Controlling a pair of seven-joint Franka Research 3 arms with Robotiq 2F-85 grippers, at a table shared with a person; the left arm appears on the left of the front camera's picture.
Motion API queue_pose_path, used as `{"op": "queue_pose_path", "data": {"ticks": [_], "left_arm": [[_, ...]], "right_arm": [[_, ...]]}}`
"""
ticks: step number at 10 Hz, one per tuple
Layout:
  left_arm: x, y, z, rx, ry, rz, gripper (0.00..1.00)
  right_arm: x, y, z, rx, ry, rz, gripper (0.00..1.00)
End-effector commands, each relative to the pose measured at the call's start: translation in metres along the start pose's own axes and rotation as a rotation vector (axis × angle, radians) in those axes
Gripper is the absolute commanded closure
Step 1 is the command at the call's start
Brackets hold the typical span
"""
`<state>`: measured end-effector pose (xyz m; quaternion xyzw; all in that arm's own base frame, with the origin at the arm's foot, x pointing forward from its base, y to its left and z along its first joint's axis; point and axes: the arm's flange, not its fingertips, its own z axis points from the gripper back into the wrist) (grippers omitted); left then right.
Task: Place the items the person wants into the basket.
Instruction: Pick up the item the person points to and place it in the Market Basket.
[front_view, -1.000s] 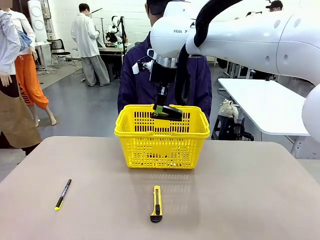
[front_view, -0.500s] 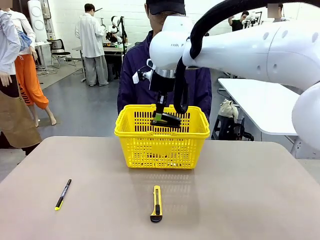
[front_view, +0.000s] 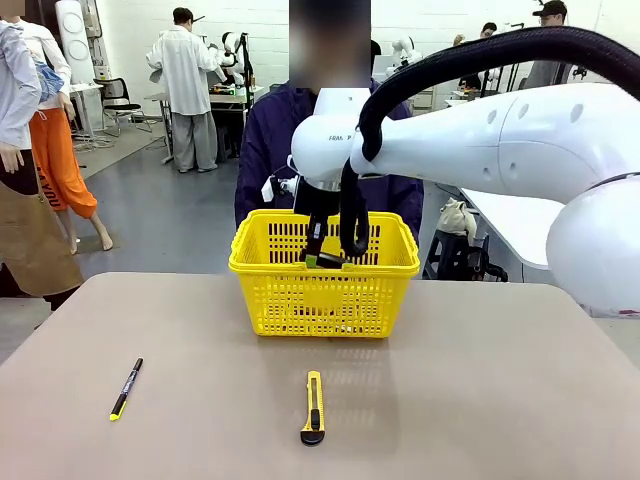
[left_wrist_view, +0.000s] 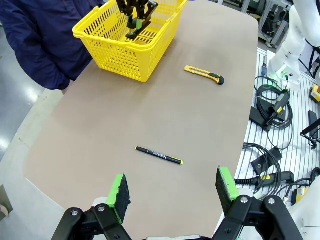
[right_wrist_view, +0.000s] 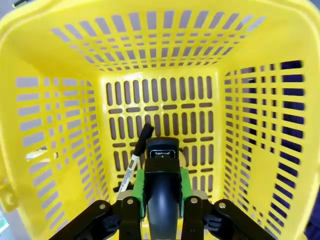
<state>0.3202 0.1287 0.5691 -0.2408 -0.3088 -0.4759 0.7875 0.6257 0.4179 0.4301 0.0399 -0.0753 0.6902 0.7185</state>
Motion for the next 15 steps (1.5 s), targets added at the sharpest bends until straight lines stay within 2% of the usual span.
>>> {"op": "queue_pose_path", "data": {"ticks": [1, 6, 9, 15], "left_arm": [[-0.001, 0.0, 0.001, -0.007, -0.023, -0.021, 0.1], [-0.001, 0.0, 0.001, -0.007, -0.023, -0.021, 0.1], [-0.001, 0.0, 0.001, -0.007, -0.023, -0.021, 0.1], [-0.001, 0.0, 0.001, -0.007, -0.023, -0.021, 0.1]], "right_arm": [[0.008, -0.013, -0.006, 0.019, 0.032, 0.031, 0.68], [0.015, -0.017, -0.03, 0.076, 0.067, 0.045, 0.68], [0.015, -0.017, -0.031, 0.069, 0.064, 0.055, 0.0], [0.014, -0.014, -0.024, 0.055, 0.059, 0.064, 0.0]]}}
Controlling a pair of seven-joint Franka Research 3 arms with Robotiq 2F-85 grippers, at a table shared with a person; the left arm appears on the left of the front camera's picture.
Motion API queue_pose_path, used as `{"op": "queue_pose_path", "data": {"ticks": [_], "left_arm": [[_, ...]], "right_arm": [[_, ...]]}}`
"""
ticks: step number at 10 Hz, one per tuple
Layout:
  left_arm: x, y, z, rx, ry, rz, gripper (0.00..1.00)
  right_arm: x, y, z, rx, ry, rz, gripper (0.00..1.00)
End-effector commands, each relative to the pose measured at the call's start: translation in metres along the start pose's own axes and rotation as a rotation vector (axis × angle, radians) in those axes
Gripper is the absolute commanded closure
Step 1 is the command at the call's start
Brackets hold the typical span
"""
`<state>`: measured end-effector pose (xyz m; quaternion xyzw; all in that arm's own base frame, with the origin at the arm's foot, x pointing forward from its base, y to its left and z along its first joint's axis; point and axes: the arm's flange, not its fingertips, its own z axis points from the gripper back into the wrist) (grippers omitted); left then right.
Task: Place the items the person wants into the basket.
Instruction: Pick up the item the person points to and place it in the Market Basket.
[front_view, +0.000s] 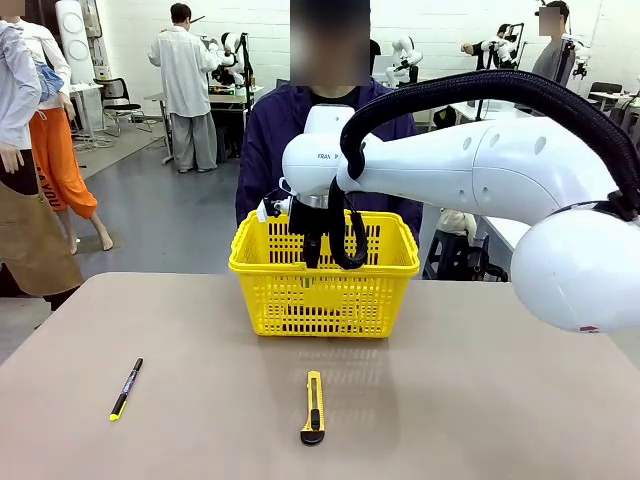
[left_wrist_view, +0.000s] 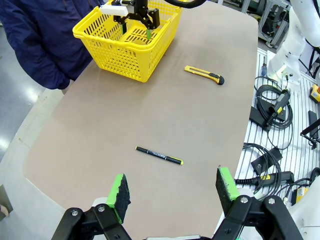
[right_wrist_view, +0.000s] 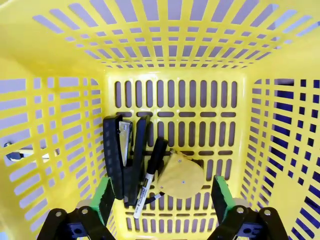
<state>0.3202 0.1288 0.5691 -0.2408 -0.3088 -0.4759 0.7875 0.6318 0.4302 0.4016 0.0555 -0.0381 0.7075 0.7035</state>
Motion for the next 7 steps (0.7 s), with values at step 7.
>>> {"op": "queue_pose_path", "data": {"ticks": [7], "left_arm": [[-0.001, 0.0, 0.001, -0.007, -0.023, -0.021, 0.1]], "right_arm": [[-0.136, 0.164, 0.172, -0.131, -0.008, -0.191, 0.0]]}}
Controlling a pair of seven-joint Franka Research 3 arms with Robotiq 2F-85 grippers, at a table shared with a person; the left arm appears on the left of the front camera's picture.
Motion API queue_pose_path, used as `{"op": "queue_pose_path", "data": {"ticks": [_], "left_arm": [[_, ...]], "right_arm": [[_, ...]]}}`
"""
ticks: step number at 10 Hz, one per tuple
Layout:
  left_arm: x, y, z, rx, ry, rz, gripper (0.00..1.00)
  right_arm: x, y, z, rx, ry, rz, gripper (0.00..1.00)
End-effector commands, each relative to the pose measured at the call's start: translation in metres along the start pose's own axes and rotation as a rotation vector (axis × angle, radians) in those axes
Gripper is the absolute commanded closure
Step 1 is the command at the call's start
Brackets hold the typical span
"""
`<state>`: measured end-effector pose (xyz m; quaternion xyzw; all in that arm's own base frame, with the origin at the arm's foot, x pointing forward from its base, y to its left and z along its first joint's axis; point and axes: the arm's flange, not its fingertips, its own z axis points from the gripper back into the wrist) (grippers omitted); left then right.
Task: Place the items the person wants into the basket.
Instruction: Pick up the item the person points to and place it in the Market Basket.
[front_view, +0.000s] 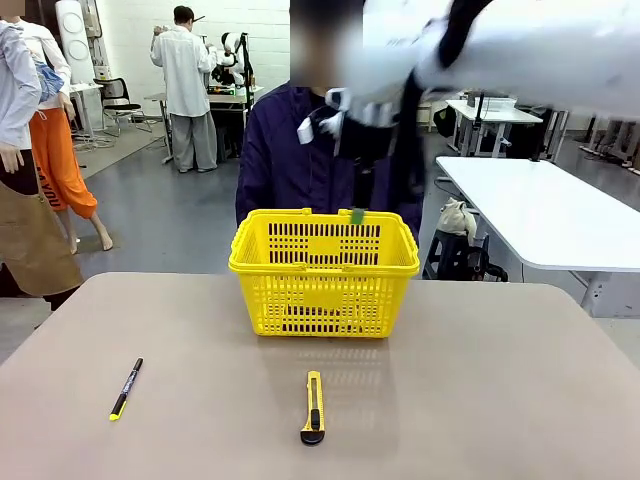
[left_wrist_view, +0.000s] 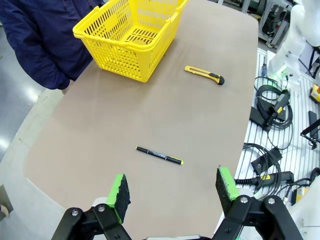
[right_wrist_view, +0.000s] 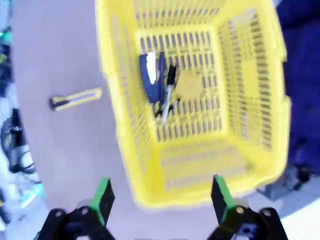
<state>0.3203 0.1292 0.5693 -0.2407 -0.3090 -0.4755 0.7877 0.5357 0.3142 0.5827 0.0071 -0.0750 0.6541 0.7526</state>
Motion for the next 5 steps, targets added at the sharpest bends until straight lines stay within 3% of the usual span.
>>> {"op": "queue_pose_path", "data": {"ticks": [1, 3, 5], "left_arm": [[-0.001, 0.0, 0.001, -0.008, -0.022, -0.022, 0.1], [-0.001, 0.0, 0.001, -0.008, -0.022, -0.022, 0.1], [-0.001, 0.0, 0.001, -0.008, -0.022, -0.022, 0.1]], "right_arm": [[-0.086, 0.087, -0.005, -0.044, -0.036, -0.112, 0.0], [-0.134, 0.129, -0.003, -0.128, -0.109, -0.208, 0.0], [-0.159, 0.143, -0.011, -0.141, -0.135, -0.288, 0.0]]}}
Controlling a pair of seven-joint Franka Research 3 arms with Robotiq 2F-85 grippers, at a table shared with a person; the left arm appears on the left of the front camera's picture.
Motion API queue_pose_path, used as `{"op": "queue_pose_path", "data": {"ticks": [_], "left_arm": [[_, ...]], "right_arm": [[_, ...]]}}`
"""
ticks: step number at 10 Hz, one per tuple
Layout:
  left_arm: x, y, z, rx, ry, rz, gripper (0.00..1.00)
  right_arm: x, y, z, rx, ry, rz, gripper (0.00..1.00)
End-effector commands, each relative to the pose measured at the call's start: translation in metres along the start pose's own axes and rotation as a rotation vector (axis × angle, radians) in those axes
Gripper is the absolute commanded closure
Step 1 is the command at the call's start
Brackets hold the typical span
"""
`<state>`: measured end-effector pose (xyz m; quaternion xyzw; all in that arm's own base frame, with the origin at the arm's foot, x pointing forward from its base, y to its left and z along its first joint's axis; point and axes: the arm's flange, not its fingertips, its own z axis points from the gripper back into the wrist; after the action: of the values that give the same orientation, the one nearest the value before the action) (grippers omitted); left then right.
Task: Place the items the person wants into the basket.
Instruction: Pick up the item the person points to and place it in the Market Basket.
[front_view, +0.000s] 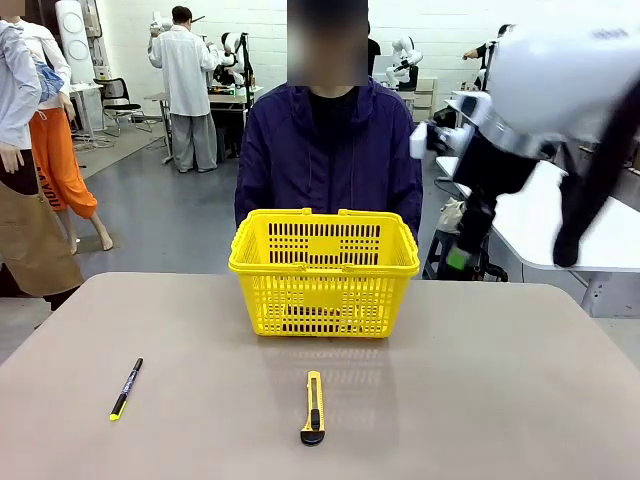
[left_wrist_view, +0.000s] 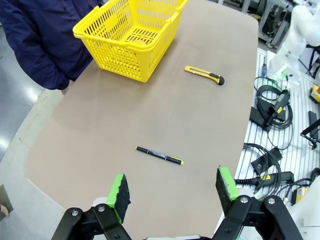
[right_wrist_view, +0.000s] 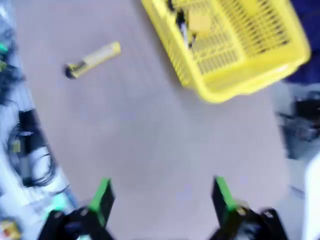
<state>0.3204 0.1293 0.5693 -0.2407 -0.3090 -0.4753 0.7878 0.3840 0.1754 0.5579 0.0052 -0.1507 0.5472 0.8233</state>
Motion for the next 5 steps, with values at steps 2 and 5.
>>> {"op": "queue_pose_path", "data": {"ticks": [2, 5], "left_arm": [[-0.001, 0.0, 0.001, -0.008, -0.022, -0.022, 0.1], [-0.001, 0.0, 0.001, -0.008, -0.022, -0.022, 0.1]], "right_arm": [[-0.011, 0.007, -0.018, -0.023, -0.023, -0.102, 0.0], [-0.013, -0.011, -0.028, -0.023, 0.023, -0.294, 0.0]]}}
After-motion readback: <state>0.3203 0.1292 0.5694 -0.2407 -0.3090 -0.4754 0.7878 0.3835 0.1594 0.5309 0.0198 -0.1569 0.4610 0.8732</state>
